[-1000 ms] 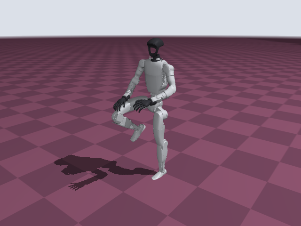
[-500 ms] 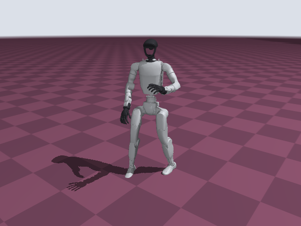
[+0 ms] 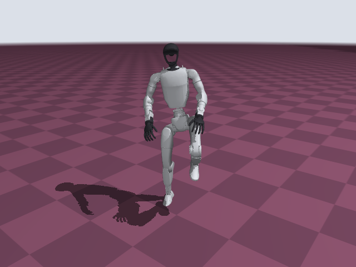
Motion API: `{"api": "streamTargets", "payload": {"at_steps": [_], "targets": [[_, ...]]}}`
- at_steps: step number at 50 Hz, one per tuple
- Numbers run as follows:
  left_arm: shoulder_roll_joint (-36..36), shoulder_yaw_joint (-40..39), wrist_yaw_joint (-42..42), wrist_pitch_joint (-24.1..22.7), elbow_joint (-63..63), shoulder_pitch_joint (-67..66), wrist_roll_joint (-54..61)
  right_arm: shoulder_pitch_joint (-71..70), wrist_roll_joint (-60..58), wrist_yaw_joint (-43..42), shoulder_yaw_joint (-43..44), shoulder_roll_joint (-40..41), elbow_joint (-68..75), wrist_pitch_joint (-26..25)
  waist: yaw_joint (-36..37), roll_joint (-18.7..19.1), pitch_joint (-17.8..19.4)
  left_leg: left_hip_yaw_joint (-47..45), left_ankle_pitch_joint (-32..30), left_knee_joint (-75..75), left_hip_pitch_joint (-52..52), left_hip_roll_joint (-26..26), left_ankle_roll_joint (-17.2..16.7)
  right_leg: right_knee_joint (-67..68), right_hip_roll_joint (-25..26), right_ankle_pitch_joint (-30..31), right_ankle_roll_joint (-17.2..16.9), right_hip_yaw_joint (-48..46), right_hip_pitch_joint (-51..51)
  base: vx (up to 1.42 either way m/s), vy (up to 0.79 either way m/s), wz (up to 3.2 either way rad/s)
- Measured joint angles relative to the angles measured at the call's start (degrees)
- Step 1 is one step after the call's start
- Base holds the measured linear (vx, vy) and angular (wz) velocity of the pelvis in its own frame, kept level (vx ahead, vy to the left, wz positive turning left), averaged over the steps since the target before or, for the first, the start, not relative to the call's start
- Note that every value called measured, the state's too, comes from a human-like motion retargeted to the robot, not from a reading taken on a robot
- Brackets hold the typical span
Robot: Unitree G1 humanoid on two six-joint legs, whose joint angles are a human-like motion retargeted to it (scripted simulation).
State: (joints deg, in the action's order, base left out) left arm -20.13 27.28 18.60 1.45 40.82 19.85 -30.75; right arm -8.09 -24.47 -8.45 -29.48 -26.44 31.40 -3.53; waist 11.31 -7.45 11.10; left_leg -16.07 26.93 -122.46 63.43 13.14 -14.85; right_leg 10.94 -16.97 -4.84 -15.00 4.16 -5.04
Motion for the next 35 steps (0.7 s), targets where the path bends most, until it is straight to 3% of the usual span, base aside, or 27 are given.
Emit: {"api": "streamTargets", "payload": {"at_steps": [5,11,15,17,20,22,25,27,30,33,35], "targets": [[1.17,0.07,9.77,-1.52,0.21,-1.86,-1.51,-0.61,-3.28,-1.58,-0.47,-0.67,-4.87,-0.02,-0.37,1.01,1.55,1.70,2.23,-3.47,7.42,1.24,0.03,-8.97,-0.17,5.12,0.00,-2.36,-7.32,0.13,-0.01,0.19],[3.53,3.74,2.52,-0.09,4.30,1.04,-0.98,-0.96,-2.23,-0.60,-1.90,0.54,-7.42,-1.01,0.77,-0.49,1.18,-1.64,0.18,5.34,1.48,-0.46,2.58,-8.29,-3.52,2.88,0.49,-5.09,-9.20,0.16,0.07,0.32],[5.13,6.08,-0.51,-0.21,10.45,0.89,1.06,-4.28,-2.32,-0.41,-5.06,2.62,-7.32,-0.89,-0.72,0.33,0.54,-0.30,-1.69,18.92,-8.80,-1.04,2.68,-8.80,-0.69,1.52,1.73,-7.11,-11.19,0.18,0.03,0.32],[5.16,4.65,-1.76,-0.64,11.16,-1.16,0.78,-5.07,-3.32,-0.92,-5.31,3.31,-8.18,-0.11,-0.60,1.38,-0.19,-1.27,-1.97,29.04,-16.80,1.05,3.30,-7.84,1.49,0.53,2.11,-7.02,-11.19,0.23,0.05,-0.06],[4.21,1.60,-2.71,-1.57,8.90,-5.56,-0.58,-5.22,-5.94,-2.72,-3.77,3.30,-11.10,1.40,-0.25,3.11,-2.06,-6.95,-2.54,48.70,-30.91,4.86,6.00,-4.54,4.65,-1.74,2.25,-7.19,-9.80,0.27,0.11,0.13],[2.95,-0.38,-2.47,-2.28,5.60,-8.29,0.12,-5.41,-8.96,-4.67,-2.01,2.69,-14.02,1.37,-1.31,4.50,-1.63,-10.98,-3.20,66.73,-42.79,2.95,6.95,-4.53,6.22,-1.89,2.10,-8.97,-11.89,0.31,0.18,0.61],[1.39,-1.44,-2.11,-3.04,2.97,-10.64,0.78,-5.87,-9.98,-9.17,1.37,1.88,-18.74,1.96,-1.17,3.18,-2.79,-16.94,-9.13,101.06,-60.02,-5.82,7.43,2.14,5.30,-6.33,0.25,-11.57,-10.08,0.36,0.25,0.67],[0.57,-1.59,-1.65,-2.94,2.40,-11.68,1.99,-6.28,-10.85,-11.95,3.46,1.94,-21.11,1.79,-1.81,4.50,-2.91,-17.96,-18.73,121.29,-70.12,-9.06,5.09,6.34,7.12,-7.00,1.33,-13.62,-10.45,0.38,0.29,1.03],[0.01,-1.09,-2.31,-2.25,2.37,-14.10,1.76,-6.00,-11.71,-12.88,6.62,2.01,-24.14,1.63,-4.47,5.46,-3.03,-13.34,-24.05,127.46,-74.88,-9.04,1.70,17.87,7.55,-2.79,4.73,-17.91,-8.73,0.33,0.29,1.61],[-1.20,0.07,-2.61,-1.59,1.09,-15.12,0.85,-7.06,-12.25,-12.75,9.53,0.35,-28.33,1.46,-7.66,6.00,-2.90,-5.95,-24.05,127.46,-75.19,-8.67,4.03,39.82,5.40,4.95,7.39,-20.09,1.28,0.23,0.25,2.03],[-2.44,1.29,-2.17,-1.26,-0.14,-14.22,-0.19,-9.21,-13.53,-13.72,10.69,-1.63,-30.91,0.94,-8.67,6.23,-3.07,-2.39,-23.85,127.46,-74.36,-8.65,6.02,56.06,3.70,4.17,9.89,-19.04,11.16,0.19,0.18,1.70]]}}
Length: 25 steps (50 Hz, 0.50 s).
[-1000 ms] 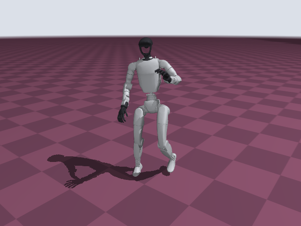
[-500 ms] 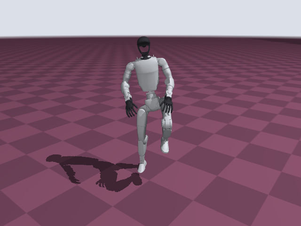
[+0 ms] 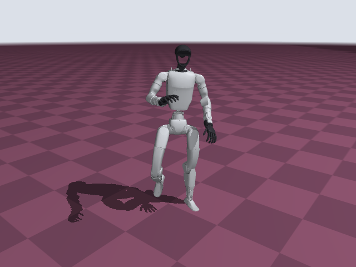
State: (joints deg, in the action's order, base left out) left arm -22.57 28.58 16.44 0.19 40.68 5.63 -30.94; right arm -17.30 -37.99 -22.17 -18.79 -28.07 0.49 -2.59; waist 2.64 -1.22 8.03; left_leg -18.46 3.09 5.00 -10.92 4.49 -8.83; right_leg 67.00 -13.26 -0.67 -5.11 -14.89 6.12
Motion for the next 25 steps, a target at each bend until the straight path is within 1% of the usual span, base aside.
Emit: {"api": "streamTargets", "payload": {"at_steps": [3,5,8,12,13,15,17,18,21,22,23,24,25], "targets": [[-1.77,1.86,-0.57,0.91,-0.78,2.57,-2.21,-3.76,-3.26,-1.24,-0.02,-2.23,-0.27,-1.73,0.62,0.19,-0.31,3.29,0.34,0.00,0.42,-0.02,1.01,20.32,-1.69,-8.19,5.15,3.19,14.40,0.19,0.12,1.10],[-2.29,2.42,-2.13,1.42,-0.54,4.04,-3.65,-5.51,-4.18,-1.09,-0.79,-2.73,1.67,-2.37,1.08,0.76,-0.89,5.25,0.31,0.00,0.45,0.53,1.55,30.49,-1.40,-11.44,6.98,4.84,22.98,0.20,0.09,0.90],[-2.54,2.20,-3.36,1.44,-0.99,5.04,-4.52,-6.22,-3.06,-0.42,-2.55,-2.53,5.59,-1.66,0.61,2.66,-2.16,8.68,0.13,0.00,0.64,2.51,1.88,41.50,1.22,-12.70,6.90,5.62,34.52,0.19,0.05,1.04],[-3.23,2.37,-1.55,1.23,-3.55,5.92,-3.59,-5.15,-2.29,0.64,-6.01,-1.54,11.64,-0.28,-0.65,5.02,-2.81,13.22,0.19,0.00,0.82,4.53,1.78,52.71,2.69,-14.62,6.56,5.07,48.81,0.17,0.01,1.01],[-3.54,2.35,-0.22,1.83,-4.20,6.45,-3.43,-5.04,-2.26,1.12,-7.45,-1.19,13.87,-0.35,-0.24,5.43,-2.89,13.51,0.09,0.00,1.02,4.76,2.07,54.71,4.13,-14.10,7.51,5.45,53.34,0.15,-0.04,0.61],[-3.69,2.41,0.70,2.21,-5.35,7.02,-3.04,-4.06,-3.27,2.57,-10.53,0.38,19.68,-0.32,-0.26,5.93,-3.04,14.97,0.71,-1.23,1.87,5.01,3.67,57.97,5.82,-14.55,6.96,5.22,60.57,0.17,-0.06,0.64],[-3.52,2.35,0.89,1.87,-6.23,7.73,-2.37,-3.32,-5.98,3.15,-14.36,2.70,26.94,-1.21,0.74,6.42,-2.25,15.96,-0.02,0.00,0.27,5.71,1.38,59.46,7.87,-15.76,6.06,4.02,65.61,0.19,-0.08,0.52],[-3.47,2.26,1.14,1.77,-6.74,8.09,-2.09,-3.05,-7.57,3.04,-16.11,3.76,30.19,-1.71,1.14,6.56,-1.75,16.40,0.02,0.00,-0.24,5.81,1.10,59.82,8.36,-16.71,5.88,3.39,67.57,0.19,-0.07,0.52],[-3.66,1.82,2.30,1.31,-8.61,8.80,-1.31,-2.35,-10.56,-0.27,-18.40,5.57,34.14,-2.83,1.67,6.58,-0.71,18.18,0.28,-0.06,-1.30,5.61,0.70,58.95,8.13,-19.35,5.96,1.71,70.53,0.20,-0.05,0.66],[-3.85,1.54,2.53,0.84,-9.37,8.71,-0.97,-2.05,-10.84,-1.11,-18.20,5.92,34.05,-2.67,1.10,6.52,-0.41,19.26,0.95,-1.04,-1.22,5.52,0.28,58.19,7.37,-19.90,5.92,1.24,70.29,0.24,-0.04,1.27],[-4.14,1.06,2.42,-0.18,-10.31,8.29,-0.48,-1.65,-11.08,-1.09,-17.46,6.37,33.70,-2.01,-0.62,6.40,0.24,21.15,2.70,-3.93,-0.53,5.44,-0.83,57.39,5.58,-20.17,5.65,0.86,68.84,0.23,-0.05,1.14],[-4.34,0.78,2.49,-0.03,-10.89,8.35,-0.11,-2.02,-10.50,-0.35,-17.69,6.51,33.97,-1.74,-0.46,6.32,-0.09,21.59,2.59,-3.38,-0.68,5.34,-0.44,55.41,6.17,-20.49,5.54,0.69,68.41,0.19,-0.06,0.56],[-4.49,0.60,2.65,0.71,-11.27,8.64,0.19,-2.76,-9.52,0.74,-18.40,6.49,34.55,-1.67,0.66,6.27,-0.91,21.30,1.56,-1.12,-1.27,5.22,0.69,52.85,7.94,-20.85,5.53,0.64,68.51,0.17,-0.07,-0.03]]}}
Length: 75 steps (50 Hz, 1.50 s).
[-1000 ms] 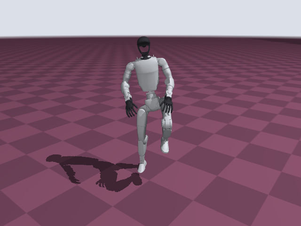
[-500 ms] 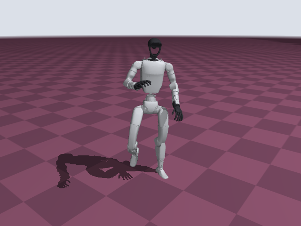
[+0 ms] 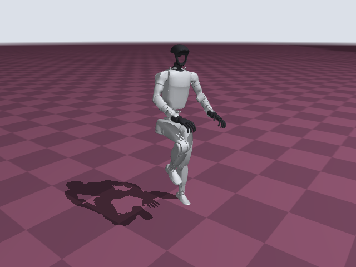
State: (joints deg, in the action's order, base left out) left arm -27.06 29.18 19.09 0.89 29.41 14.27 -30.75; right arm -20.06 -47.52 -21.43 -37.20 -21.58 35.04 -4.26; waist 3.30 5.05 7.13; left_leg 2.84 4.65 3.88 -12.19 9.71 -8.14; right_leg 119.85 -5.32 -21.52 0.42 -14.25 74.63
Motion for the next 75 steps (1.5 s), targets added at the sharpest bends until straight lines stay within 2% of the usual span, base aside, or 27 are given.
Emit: {"api": "streamTargets", "payload": {"at_steps": [6,8,11,14,16,18,20,23,25,27,32,35,38,43,45,47,50,53,57,60,63,65,66,68,70,72,75], "targets": [[0.84,1.56,0.88,-0.48,-2.62,2.54,1.34,0.54,5.05,4.29,-7.10,4.09,11.90,-1.30,2.57,-0.39,-2.69,2.46,1.13,1.12,0.04,-1.04,0.00,-24.92,7.21,7.12,-5.03,5.71,-11.64,0.22,-0.07,0.35],[1.64,2.25,1.15,-1.94,-3.96,2.41,1.01,3.80,5.12,4.24,-7.46,5.54,14.69,-1.60,1.86,-0.88,-3.18,4.67,2.72,-0.37,0.20,-2.40,-2.04,-35.95,4.81,9.15,-6.35,7.21,-19.76,0.33,-0.02,1.19],[2.25,1.77,1.12,-3.98,-6.08,2.66,1.41,8.28,5.04,4.59,-5.96,6.78,16.97,-1.62,0.75,-2.32,-3.73,8.37,4.86,-2.45,0.68,-5.67,-2.84,-56.68,-0.32,9.56,-7.27,7.10,-34.00,0.36,-0.06,1.28],[0.57,0.48,-0.34,-6.84,-9.90,3.74,4.78,12.15,9.49,5.24,-0.31,6.95,16.54,0.37,-2.47,-2.61,0.56,13.72,7.99,-5.23,-4.00,-7.79,-4.58,-85.76,-3.31,9.07,-9.67,1.98,-58.89,0.44,-0.13,1.60],[-1.16,0.33,0.79,-7.13,-12.42,4.97,7.47,13.12,17.50,7.71,1.85,6.71,16.21,2.19,-1.01,-4.06,0.63,13.76,9.34,-6.23,-5.22,-10.51,-3.81,-100.95,-3.22,13.82,-12.04,3.40,-67.93,0.41,-0.22,0.02],[-2.37,-0.85,0.68,-7.13,-14.75,5.46,8.96,13.25,22.54,8.61,3.43,6.25,16.81,2.76,1.43,-4.51,-0.11,12.01,10.31,-9.05,-5.07,-12.61,-2.84,-110.30,-2.81,19.72,-13.97,5.96,-72.68,0.37,-0.24,-0.80],[-2.98,-3.70,0.07,-7.02,-17.27,4.80,10.30,12.49,22.78,8.34,3.95,5.38,18.08,2.38,3.81,-3.39,-0.90,8.72,10.47,-14.27,-3.74,-13.21,-2.26,-114.11,-1.75,23.58,-15.41,8.05,-74.63,0.35,-0.27,-1.21],[-4.74,-9.26,0.84,-6.34,-22.13,3.30,12.93,9.88,20.84,8.59,3.67,3.59,18.36,1.70,5.63,-1.93,-1.06,3.62,7.24,-29.75,2.50,-13.11,-4.43,-114.03,0.16,23.75,-15.42,11.32,-75.56,0.31,-0.29,-1.16],[-6.57,-12.48,2.48,-5.43,-25.85,3.25,14.02,8.08,21.35,9.06,4.06,1.73,16.25,1.61,4.56,-2.75,-0.71,1.19,2.32,-43.37,9.94,-14.97,-6.76,-113.28,-1.69,22.50,-15.40,12.62,-76.09,0.28,-0.12,-0.31],[-7.22,-15.65,2.30,-5.44,-28.52,3.48,10.15,8.17,18.83,8.94,7.03,0.24,12.74,-0.13,3.58,-3.60,-0.12,-2.71,0.51,-56.28,17.70,-15.62,-6.76,-112.05,-3.35,21.31,-15.40,13.07,-76.56,0.24,-0.14,0.01],[-7.51,-16.11,0.90,-4.16,-27.69,8.35,8.64,9.30,20.78,9.75,8.31,-3.16,6.63,-0.03,5.48,-4.15,0.03,-11.79,13.25,-89.02,38.59,-6.00,-3.31,-112.25,-3.25,19.10,-15.42,12.98,-78.45,0.21,-0.21,0.00],[-5.87,-13.45,0.86,-3.45,-23.95,9.30,8.08,9.41,22.22,11.32,6.79,-4.36,6.19,-0.28,7.67,-4.83,0.16,-13.62,18.16,-104.11,50.54,-2.78,-4.33,-113.25,-3.56,19.04,-15.42,14.38,-79.21,0.19,-0.13,-0.44],[-4.18,-9.75,1.36,-3.24,-17.91,9.50,7.06,8.93,23.40,14.13,5.76,-4.97,6.07,-0.44,9.13,-7.15,0.60,-15.00,21.20,-115.46,62.54,-1.97,-5.99,-112.27,-6.01,18.30,-15.42,16.41,-78.59,0.20,-0.04,-0.49],[0.94,-4.63,-0.57,-2.65,-2.94,6.15,3.63,9.80,22.85,14.87,6.50,-4.48,5.85,-0.90,9.30,-10.68,2.09,-16.91,24.08,-128.21,80.25,1.05,-6.43,-112.50,-10.32,18.63,-15.42,17.76,-80.28,0.21,0.03,-0.23],[4.32,-2.36,1.59,-2.77,4.30,4.68,2.55,10.64,21.43,15.28,6.15,-4.11,6.18,-1.94,6.77,-10.21,3.85,-17.50,24.50,-130.20,83.84,0.13,-5.88,-120.58,-11.72,23.85,-15.42,15.50,-87.80,0.25,0.11,0.30],[6.50,-1.10,6.50,-2.22,7.68,4.05,1.42,11.58,21.65,14.04,6.51,-4.32,5.65,-1.75,6.42,-10.52,5.42,-17.77,24.80,-130.78,86.10,0.13,-5.90,-120.91,-12.56,23.97,-15.42,15.14,-90.19,0.25,0.07,-0.02],[8.15,-1.67,9.42,-3.50,7.23,4.44,2.79,13.12,22.21,13.64,7.22,-4.42,5.64,-1.63,7.16,-11.12,6.65,-18.81,23.96,-128.32,85.93,0.10,-5.26,-119.02,-13.69,22.54,-15.42,14.95,-91.53,0.23,0.06,-0.06],[8.99,-1.61,3.63,-3.35,8.40,5.76,2.57,14.38,22.94,14.81,7.47,-4.25,6.02,-2.05,7.75,-11.61,6.07,-19.92,22.18,-122.76,82.64,-0.71,-3.76,-117.70,-14.14,20.88,-15.32,14.27,-92.06,0.23,0.06,0.16],[10.17,1.20,0.81,-2.27,12.50,5.24,1.63,15.25,23.82,15.90,6.60,-2.72,6.18,-2.06,7.20,-11.77,3.30,-19.05,19.69,-111.62,75.36,-2.31,-3.22,-118.54,-11.92,19.39,-14.43,13.16,-92.66,0.25,0.03,0.22],[10.33,1.73,0.24,-1.73,13.63,3.13,1.58,15.34,23.26,15.50,6.25,-1.64,5.94,-2.59,6.80,-10.82,0.71,-19.33,18.29,-98.70,65.99,-1.02,-2.90,-119.65,-9.18,18.84,-14.09,13.36,-92.57,0.28,0.03,-0.06],[9.61,0.45,-0.29,-2.57,12.97,0.59,1.31,15.16,21.66,13.66,6.69,-1.17,4.93,-2.17,7.33,-8.85,-1.83,-22.32,17.57,-79.58,52.79,2.51,-1.75,-119.45,-5.48,18.10,-13.79,14.70,-91.65,0.31,0.06,-0.40],[8.61,-2.29,-1.85,-4.11,10.88,-0.89,1.77,14.02,19.51,12.08,7.30,-1.68,3.73,-1.19,8.58,-7.29,0.65,-27.09,17.52,-61.68,37.57,2.94,-1.12,-118.22,-4.35,16.87,-14.02,16.62,-94.03,0.35,0.13,-0.77],[8.12,-2.88,-1.60,-4.29,10.14,-1.34,2.47,13.66,18.87,10.99,7.68,-1.85,2.90,-0.98,8.34,-6.94,1.22,-28.42,16.57,-50.35,30.55,1.00,-0.85,-117.51,-3.89,16.17,-14.34,16.52,-94.85,0.37,0.18,-0.39],[7.12,-3.60,-0.64,-4.38,9.11,-1.52,4.27,12.67,18.21,8.23,8.39,-2.20,1.29,-0.60,7.73,-6.13,2.59,-29.91,11.16,-25.05,16.03,-3.80,-0.93,-115.36,-2.75,14.47,-14.72,16.11,-96.43,0.40,0.23,0.15],[6.30,-3.18,0.05,-4.47,9.33,-1.11,5.16,11.99,18.50,5.53,9.19,-2.05,0.03,0.31,6.63,-4.56,2.77,-29.22,1.90,-4.56,5.59,-6.01,-2.59,-111.73,0.15,12.83,-13.76,15.15,-96.61,0.40,0.25,0.61],[6.11,-1.83,-0.44,-3.99,10.47,-1.19,4.47,12.52,18.73,4.65,10.24,-1.49,-0.84,0.86,4.92,-4.17,2.42,-26.74,-3.02,1.12,2.28,-6.07,-4.92,-105.86,1.74,13.02,-12.14,13.14,-95.47,0.37,0.24,1.09],[6.24,0.23,-2.40,-2.38,11.77,-1.55,2.56,14.87,18.65,5.07,12.75,-1.60,-4.45,1.19,2.25,-4.07,2.18,-21.32,-3.68,1.12,1.06,-5.44,-5.99,-90.82,2.74,19.40,-10.31,9.88,-89.66,0.31,0.22,1.42]]}}
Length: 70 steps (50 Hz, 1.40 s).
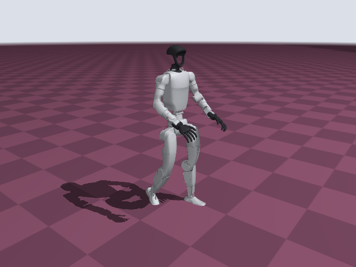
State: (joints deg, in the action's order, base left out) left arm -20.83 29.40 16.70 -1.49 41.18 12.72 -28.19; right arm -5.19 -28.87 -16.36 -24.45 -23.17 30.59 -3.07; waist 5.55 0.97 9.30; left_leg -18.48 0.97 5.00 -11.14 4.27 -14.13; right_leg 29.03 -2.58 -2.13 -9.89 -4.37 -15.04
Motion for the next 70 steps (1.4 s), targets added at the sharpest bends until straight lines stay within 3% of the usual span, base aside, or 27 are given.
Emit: {"api": "streamTargets", "payload": {"at_steps": [3,5,8,11,14,18,23,27,31,35,39,43,46,48,50,53,55,57,59,65,70], "targets": [[-0.03,1.55,-0.55,0.64,-0.20,2.09,-3.24,0.45,0.92,-3.16,1.77,-2.71,-7.09,1.34,-0.44,-1.35,-2.11,4.16,-0.31,0.00,3.20,-0.66,4.29,25.24,-2.19,9.17,-3.37,-1.86,17.42,0.20,0.17,1.20],[-0.39,1.67,0.63,1.09,-1.47,3.40,-4.60,-0.50,-2.09,-5.79,2.24,-5.24,-11.53,1.14,-0.72,-1.26,-2.45,5.87,-0.26,0.00,4.39,-0.51,5.94,40.48,-4.38,9.62,-1.19,-2.86,28.67,0.17,0.14,0.82],[-0.96,1.45,0.81,1.95,-2.21,4.09,-5.24,-3.27,-7.70,-8.31,2.27,-7.41,-14.10,0.17,-1.16,-0.66,-2.14,7.01,0.61,0.00,3.93,0.48,5.91,59.02,-6.49,-2.23,5.56,-3.16,42.45,0.18,0.10,0.42],[-1.18,1.18,-0.54,2.58,-2.22,3.46,-4.66,-5.89,-9.21,-8.90,1.84,-7.05,-13.90,0.06,-2.91,1.15,-2.38,8.60,0.91,0.00,3.41,2.83,5.49,72.65,-3.98,-11.19,7.22,-3.28,54.38,0.18,0.04,0.43],[-1.78,0.81,1.29,3.90,-3.27,3.20,-4.04,-8.93,-9.17,-10.48,0.04,-6.63,-12.83,-0.11,-3.21,3.34,-3.91,8.82,0.58,0.00,4.87,5.17,6.11,85.34,-0.02,-13.00,8.30,-3.58,69.60,0.16,0.00,0.04],[-2.28,0.81,3.20,3.61,-5.15,2.20,-4.36,-9.96,-12.98,-11.82,-3.12,-5.11,-8.74,0.43,-2.55,4.92,-4.75,8.94,0.63,0.00,4.79,6.71,5.69,102.38,0.24,-16.51,10.40,-6.47,86.47,0.19,-0.02,0.01],[-2.23,-0.25,2.75,3.64,-6.50,0.51,-4.55,-9.52,-15.32,-9.17,-5.67,-2.53,-3.19,0.33,-2.39,5.36,-2.40,9.98,-0.07,0.00,1.39,6.82,4.61,109.78,-0.14,-17.19,11.15,-9.11,97.37,0.20,-0.04,0.28],[-2.23,-0.50,1.98,3.55,-7.71,-0.10,-3.13,-10.36,-12.80,-5.41,-4.31,-3.92,-5.72,1.89,-4.18,5.69,-1.41,12.63,0.79,0.00,-0.29,6.93,4.82,102.84,-2.22,-16.80,9.34,-8.71,95.58,0.20,-0.02,0.66],[-1.55,0.61,1.82,3.74,-8.23,0.53,-1.34,-10.85,-10.90,-0.29,-6.69,-4.09,-2.16,0.85,-3.75,5.13,-3.08,14.29,2.56,0.00,-0.42,5.79,5.13,89.68,-5.75,-16.54,8.69,-7.21,88.65,0.21,-0.03,0.40],[-0.55,1.10,1.56,3.36,-8.33,1.24,-0.45,-8.95,-8.84,0.69,-8.33,-2.96,2.37,-0.94,-1.57,3.34,-5.64,15.20,4.22,0.00,0.00,3.03,5.67,70.71,-11.47,-15.08,9.31,-7.43,76.86,0.24,-0.05,0.28],[-1.00,0.47,-0.50,0.77,-9.43,1.33,0.25,-5.73,-8.12,1.03,-6.52,-2.95,4.13,-0.75,-2.44,3.01,-7.13,18.93,5.93,0.00,-0.90,2.28,4.26,39.34,-13.71,-12.05,5.10,-12.13,56.43,0.30,-0.08,0.84],[-2.64,-0.61,-0.35,-3.28,-12.49,-0.59,3.22,-2.70,-6.41,0.33,-4.59,-2.95,3.58,1.95,-4.22,1.84,-5.09,21.45,9.15,-0.02,-7.18,0.27,1.45,0.03,-11.68,-6.55,0.43,-16.32,29.32,0.43,-0.17,0.60],[-4.06,-0.91,0.92,-4.90,-13.50,-1.85,2.16,-1.74,-3.85,-0.39,-3.54,-1.47,3.67,3.34,-2.58,-0.58,-5.63,19.88,11.97,-1.67,-10.42,-2.69,1.69,-15.93,-10.30,-1.14,-3.95,-13.49,19.35,0.49,-0.29,-0.68],[-4.60,-2.14,0.38,-5.21,-13.26,-2.34,1.56,-2.70,-2.70,-0.06,-3.36,-0.68,4.08,3.97,-0.53,0.24,-6.30,15.84,14.07,-5.86,-10.39,-1.89,2.92,-22.71,-6.67,4.69,-5.03,-10.08,16.69,0.38,-0.40,-1.73],[-4.60,-4.37,-0.11,-4.95,-13.06,-3.18,1.84,-4.15,-3.02,0.04,-3.36,-0.23,4.39,4.06,1.26,2.70,-6.55,11.18,13.93,-9.13,-11.08,1.13,1.17,-25.41,-1.58,7.76,-5.11,-7.14,15.50,0.37,-0.51,-1.95],[-5.26,-6.68,0.16,-4.13,-15.16,-5.24,3.34,-5.94,-2.90,0.73,-3.96,-0.06,3.90,3.99,0.31,4.46,-6.00,8.05,11.84,-17.95,-10.35,2.61,1.53,-26.57,0.72,7.00,-5.11,-3.41,12.53,0.40,-0.31,-1.34],[-7.12,-6.85,0.92,-3.48,-18.07,-6.42,4.25,-6.47,-2.31,1.67,-4.93,0.10,2.98,4.07,-1.26,3.53,-5.97,8.00,8.93,-28.20,-6.64,1.62,3.77,-26.85,-0.95,5.62,-5.11,-1.31,10.72,0.40,-0.12,-0.86],[-9.84,-6.88,1.39,-2.59,-21.57,-6.20,4.26,-6.23,-1.95,2.79,-5.64,-0.11,1.67,3.65,-1.29,1.88,-5.48,9.03,4.18,-39.54,-1.58,0.28,2.99,-26.37,-2.65,4.47,-5.11,0.99,9.21,0.36,-0.14,-0.85],[-12.23,-7.37,1.27,-2.20,-24.95,-4.42,4.41,-5.65,-1.03,4.05,-5.77,-0.96,0.13,3.51,-0.56,0.38,-5.37,9.29,3.73,-53.84,6.60,-0.40,3.43,-25.19,-4.26,2.68,-5.11,2.74,9.07,0.30,-0.12,-0.64],[-10.94,-10.24,2.53,-1.76,-29.64,2.07,1.89,-1.56,1.68,5.50,-4.50,-4.31,-1.32,0.58,3.22,-0.41,-4.83,7.31,18.19,-94.36,34.44,4.86,6.77,-24.30,-5.39,0.56,-5.11,4.51,8.53,0.22,-0.11,-0.18],[-7.18,-8.89,5.27,-1.13,-28.77,5.79,2.22,-1.17,5.23,8.14,-4.65,-4.84,0.21,-0.20,4.72,-5.45,-3.66,5.22,23.46,-113.27,58.91,2.64,9.21,-22.94,-11.55,-0.27,-5.11,4.30,9.14,0.19,0.00,0.16]]}}
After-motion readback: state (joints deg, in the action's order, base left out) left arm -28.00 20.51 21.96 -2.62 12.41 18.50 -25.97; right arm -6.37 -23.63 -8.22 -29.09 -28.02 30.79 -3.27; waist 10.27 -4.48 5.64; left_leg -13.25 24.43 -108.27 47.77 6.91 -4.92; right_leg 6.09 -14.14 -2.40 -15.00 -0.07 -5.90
